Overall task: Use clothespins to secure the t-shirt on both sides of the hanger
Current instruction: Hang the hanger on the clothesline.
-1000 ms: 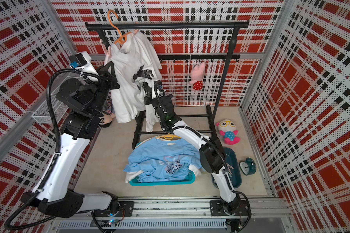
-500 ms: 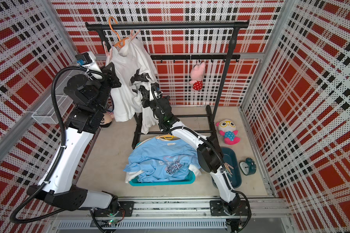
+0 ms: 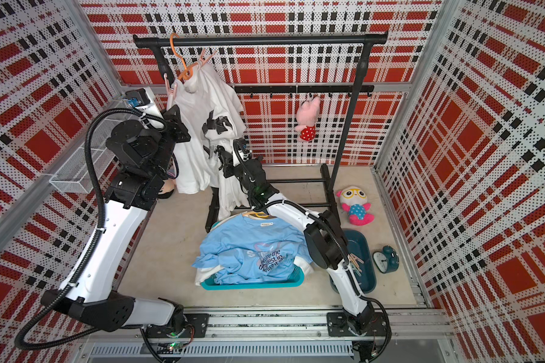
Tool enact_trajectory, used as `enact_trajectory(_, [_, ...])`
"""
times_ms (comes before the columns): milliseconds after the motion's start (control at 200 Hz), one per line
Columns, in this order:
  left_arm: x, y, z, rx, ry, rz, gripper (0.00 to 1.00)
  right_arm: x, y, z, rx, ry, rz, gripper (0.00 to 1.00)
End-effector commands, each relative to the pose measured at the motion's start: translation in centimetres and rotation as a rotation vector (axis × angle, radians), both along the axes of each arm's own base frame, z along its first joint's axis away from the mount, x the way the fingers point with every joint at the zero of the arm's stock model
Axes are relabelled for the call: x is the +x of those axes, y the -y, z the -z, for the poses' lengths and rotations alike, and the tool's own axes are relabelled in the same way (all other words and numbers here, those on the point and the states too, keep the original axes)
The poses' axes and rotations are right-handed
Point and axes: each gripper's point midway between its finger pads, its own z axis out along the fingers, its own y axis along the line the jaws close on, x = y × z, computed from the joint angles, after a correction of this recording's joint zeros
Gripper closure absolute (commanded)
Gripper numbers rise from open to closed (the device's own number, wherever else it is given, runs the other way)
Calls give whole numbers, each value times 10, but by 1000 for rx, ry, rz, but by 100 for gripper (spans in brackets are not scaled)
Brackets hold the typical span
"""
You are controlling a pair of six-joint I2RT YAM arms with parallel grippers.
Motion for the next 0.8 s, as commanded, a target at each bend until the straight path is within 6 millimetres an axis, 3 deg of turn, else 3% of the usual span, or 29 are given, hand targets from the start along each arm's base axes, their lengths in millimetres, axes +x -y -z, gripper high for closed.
enact_trajectory(0, [-16,-12,-19,-11,62,-34,100,-8,-4,-6,5,19,-29,40])
enact_trajectory(150, [-23,-15,-20,-14,66,-37,100,-6,8,0,-46,15,36,19])
enact_trajectory(291, [-28,-16,-20,-10,65,-34,100,-7,30,1,-63,11,77,7])
enact_trajectory(356, [-29,-15,-18,-8,59,-29,93,-6,45,0,-64,-5,99,1])
enact_trajectory(436, [-32,-15,-19,-6,61,-26,97,-5,60,1,-72,-28,117,0])
enact_trajectory(511, [-34,-16,-19,-1,62,-34,87,-4,69,5,-96,-43,113,0])
enact_trajectory(651, [-35,-16,-15,12,51,-36,81,0,78,27,-140,-115,110,0])
enact_trajectory(797, [-41,-14,-18,22,56,-17,50,-7,84,30,-146,-146,95,0])
